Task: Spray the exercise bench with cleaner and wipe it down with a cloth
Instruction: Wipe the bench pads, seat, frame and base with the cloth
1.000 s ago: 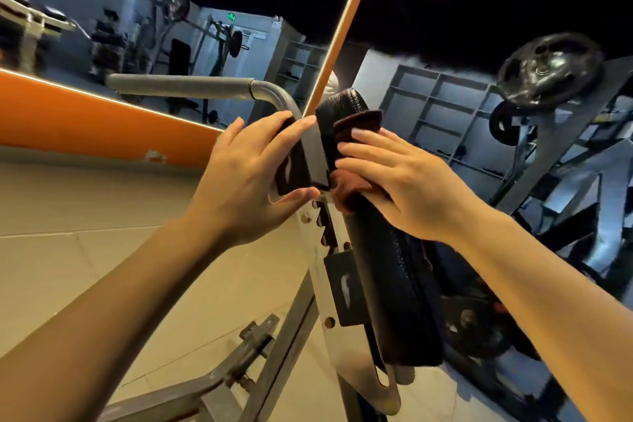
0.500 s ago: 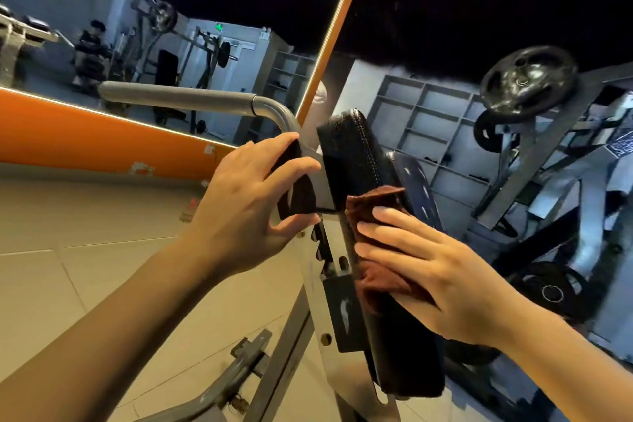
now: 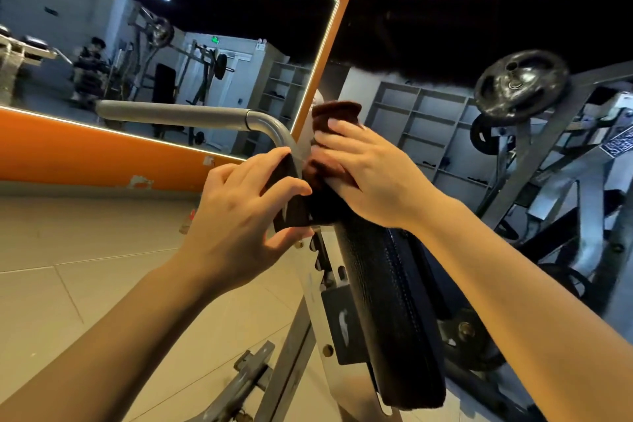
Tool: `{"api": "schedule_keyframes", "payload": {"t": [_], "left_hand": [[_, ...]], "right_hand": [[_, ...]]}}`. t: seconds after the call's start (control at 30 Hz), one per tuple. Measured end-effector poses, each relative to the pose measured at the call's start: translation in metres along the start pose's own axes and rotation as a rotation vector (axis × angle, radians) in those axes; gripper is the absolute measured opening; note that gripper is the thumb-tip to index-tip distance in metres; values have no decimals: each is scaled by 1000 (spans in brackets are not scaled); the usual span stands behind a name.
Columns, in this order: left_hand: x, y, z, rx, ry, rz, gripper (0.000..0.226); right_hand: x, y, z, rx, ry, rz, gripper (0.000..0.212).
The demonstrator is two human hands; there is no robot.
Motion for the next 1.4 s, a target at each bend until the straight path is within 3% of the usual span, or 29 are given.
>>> {"api": "schedule_keyframes", "payload": {"t": [0.13,0.3,0.5,0.63,0.87,1.03,1.13,1.23,1.3,1.4], "left_hand": [[-2,0,0,-16,-16,-1,49],[0,2,0,-61,-35,25,43],[-5,7,-1,-70,-61,-5,48],[-8,9,0,-93,-71,12,49],[-4,10,5,-102,-17,47,51],[15,42,59,-108,73,142,54],[28,63,97,-131,16,259,51],[41,68,118,-283,-76,367,53],[49,68,123,-370,-155,418,55],[57,75,123,-350,-254,471,51]], "right_hand": [[6,-30,68,-31,-94,-89,49],[12,-58,127,-61,-52,-131,47],[6,-17,34,14,55,-30,39],[3,8,-8,44,-13,-10,42],[16,-56,97,62,0,-64,55],[35,-103,180,0,-15,-132,53],[38,-115,207,-61,-35,-127,55],[39,-112,210,-117,-21,-82,53],[37,-105,194,-83,32,-72,50],[31,-88,149,-2,113,-38,46]]}}
Point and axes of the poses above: each hand's wrist, its own z-axis away from the middle knuckle, its own x-axis out of the palm, y = z × x, the point moved 2 cm from there along -z, towards the middle knuckle, and after that the axes turned 10 degrees about -x, right-handed, at the moved point
